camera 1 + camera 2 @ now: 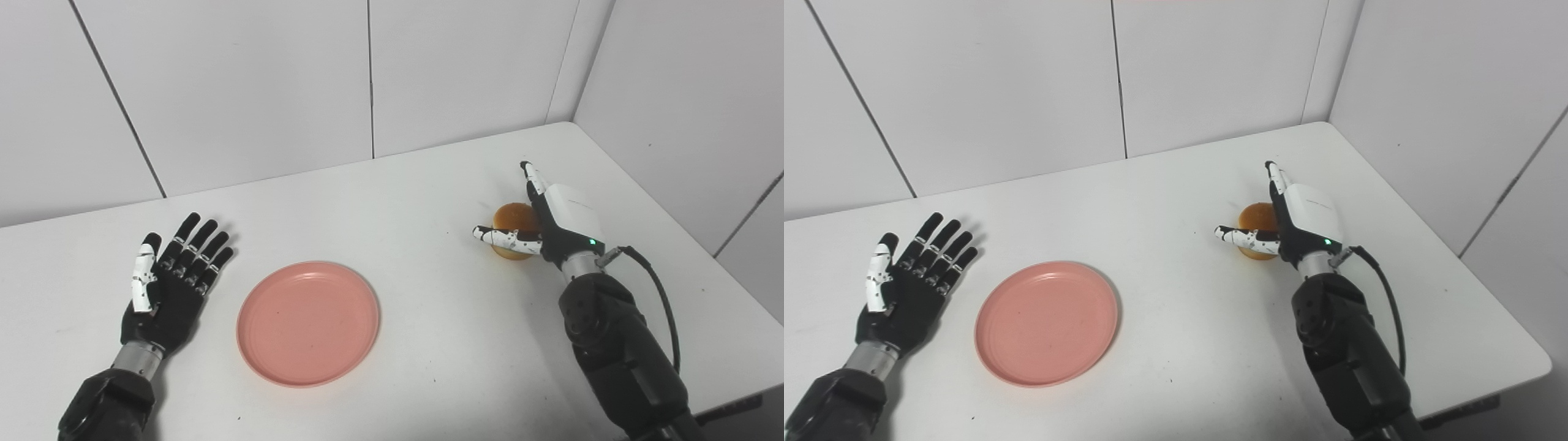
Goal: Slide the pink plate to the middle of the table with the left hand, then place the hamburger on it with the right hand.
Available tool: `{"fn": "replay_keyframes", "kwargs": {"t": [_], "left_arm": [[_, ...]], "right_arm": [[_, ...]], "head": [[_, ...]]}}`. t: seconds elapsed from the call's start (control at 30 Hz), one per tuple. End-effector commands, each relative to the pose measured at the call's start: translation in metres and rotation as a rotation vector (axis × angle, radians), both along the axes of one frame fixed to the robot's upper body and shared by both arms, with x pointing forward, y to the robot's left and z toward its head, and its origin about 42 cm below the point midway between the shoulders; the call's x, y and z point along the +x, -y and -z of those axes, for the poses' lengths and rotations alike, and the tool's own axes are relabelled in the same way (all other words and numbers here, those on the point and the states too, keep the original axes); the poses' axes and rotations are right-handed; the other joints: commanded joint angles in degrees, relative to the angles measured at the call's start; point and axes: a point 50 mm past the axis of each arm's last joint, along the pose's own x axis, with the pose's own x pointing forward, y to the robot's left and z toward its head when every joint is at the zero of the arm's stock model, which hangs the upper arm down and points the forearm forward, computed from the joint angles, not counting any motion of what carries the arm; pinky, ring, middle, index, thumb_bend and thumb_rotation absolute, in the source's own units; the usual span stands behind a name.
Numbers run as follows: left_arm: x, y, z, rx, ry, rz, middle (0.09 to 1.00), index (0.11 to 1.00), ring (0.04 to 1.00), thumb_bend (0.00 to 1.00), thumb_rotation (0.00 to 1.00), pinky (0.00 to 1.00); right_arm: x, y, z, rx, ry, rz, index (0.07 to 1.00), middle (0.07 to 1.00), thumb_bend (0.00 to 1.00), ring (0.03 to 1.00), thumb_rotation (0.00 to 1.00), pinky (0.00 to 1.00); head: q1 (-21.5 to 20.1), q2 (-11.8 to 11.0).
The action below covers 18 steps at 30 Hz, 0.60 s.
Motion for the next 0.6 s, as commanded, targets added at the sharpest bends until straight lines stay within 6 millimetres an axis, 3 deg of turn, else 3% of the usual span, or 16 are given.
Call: {"fn": "replay_keyframes", "kwargs": {"t": [0.0,0.57], "left_arm": [[-0.0218,-0.0139,0.0438,0.057,-0.195,-0.026,0.918,0.921,0.907,0.39,1.0,0.94],[-0.0225,-0.0135,0.041,0.055,-0.188,-0.019,0.919,0.923,0.906,0.39,1.0,0.93]], "right_arm": [[0.0045,0.0034,-0.0152,-0.033,0.053,0.021,0.97,0.923,1.0,0.875,0.69,0.72],[0.0087,0.0103,-0.0077,-0.053,0.01,0.049,0.942,0.904,0.94,0.863,0.56,0.74]], "head": [[0.07,0.05],[0.29,0.83]]}}
